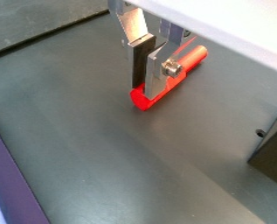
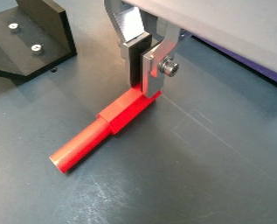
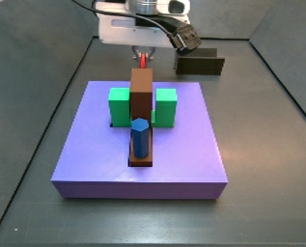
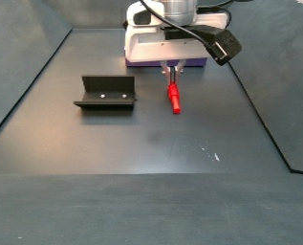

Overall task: Pick up the red object. Move up. Place the red object on the fixture. Regrasp the red object. Move to above the board. Insert the red object.
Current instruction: Pick up the red object, then move up, then place the red object on the fixture.

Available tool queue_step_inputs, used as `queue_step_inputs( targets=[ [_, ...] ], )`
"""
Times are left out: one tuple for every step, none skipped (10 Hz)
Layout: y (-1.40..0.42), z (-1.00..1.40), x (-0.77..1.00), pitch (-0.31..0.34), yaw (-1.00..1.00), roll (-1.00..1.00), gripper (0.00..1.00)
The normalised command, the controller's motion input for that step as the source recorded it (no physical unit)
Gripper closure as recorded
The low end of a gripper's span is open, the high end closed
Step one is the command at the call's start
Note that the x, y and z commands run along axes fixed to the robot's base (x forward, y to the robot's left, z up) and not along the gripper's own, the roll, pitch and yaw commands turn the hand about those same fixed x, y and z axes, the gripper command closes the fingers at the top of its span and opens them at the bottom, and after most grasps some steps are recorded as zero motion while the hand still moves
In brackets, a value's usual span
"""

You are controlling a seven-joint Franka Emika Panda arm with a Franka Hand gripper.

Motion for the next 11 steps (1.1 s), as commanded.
queue_step_inputs(
  targets=[
    [0.00,0.00,0.00,0.000,0.00,0.00,1.00],
    [0.00,0.83,0.00,0.000,0.00,0.00,1.00],
    [0.01,0.82,-0.01,0.005,0.02,0.00,1.00],
    [0.02,0.68,-0.06,0.044,0.03,0.00,1.00],
    [0.01,0.29,-0.02,0.017,0.01,0.01,1.00],
    [0.00,-0.01,0.02,0.006,0.00,0.00,1.00],
    [0.06,0.26,0.41,0.406,-0.23,-0.34,1.00],
    [0.06,0.70,0.57,0.317,-0.26,-0.83,1.00],
    [0.01,0.63,0.60,0.274,-0.28,-0.91,1.00],
    [0.01,0.60,0.64,0.200,-0.28,-0.95,1.00],
    [0.00,0.58,0.65,0.183,-0.28,-0.95,1.00]
  ],
)
